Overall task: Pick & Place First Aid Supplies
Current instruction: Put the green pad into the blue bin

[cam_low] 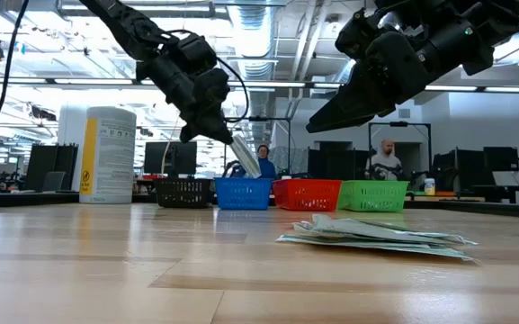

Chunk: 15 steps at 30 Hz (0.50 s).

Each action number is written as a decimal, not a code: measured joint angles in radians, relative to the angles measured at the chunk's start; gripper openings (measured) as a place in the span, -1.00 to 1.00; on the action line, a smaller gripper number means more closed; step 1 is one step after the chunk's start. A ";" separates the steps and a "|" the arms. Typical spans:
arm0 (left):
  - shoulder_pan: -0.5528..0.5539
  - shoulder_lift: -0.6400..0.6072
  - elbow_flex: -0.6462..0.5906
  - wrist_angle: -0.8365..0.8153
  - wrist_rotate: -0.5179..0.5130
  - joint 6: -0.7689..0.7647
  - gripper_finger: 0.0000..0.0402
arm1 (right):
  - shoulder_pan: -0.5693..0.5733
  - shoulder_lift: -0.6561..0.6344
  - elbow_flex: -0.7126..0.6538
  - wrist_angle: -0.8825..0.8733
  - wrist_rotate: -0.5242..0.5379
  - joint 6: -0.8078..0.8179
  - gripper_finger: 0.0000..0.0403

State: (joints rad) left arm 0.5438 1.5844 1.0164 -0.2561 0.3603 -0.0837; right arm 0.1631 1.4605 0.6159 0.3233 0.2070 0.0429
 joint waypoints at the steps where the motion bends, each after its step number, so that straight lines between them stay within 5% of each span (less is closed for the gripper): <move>1: -0.001 0.001 0.000 -0.003 0.000 0.000 -0.97 | 0.000 0.000 0.000 0.000 0.000 0.000 0.17; 15: -0.031 0.001 0.000 0.006 -0.118 0.053 -0.96 | 0.000 0.000 0.000 0.000 0.000 0.000 0.17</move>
State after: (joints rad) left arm 0.5124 1.5852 1.0164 -0.2500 0.2427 -0.0303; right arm 0.1631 1.4605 0.6159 0.3229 0.2070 0.0429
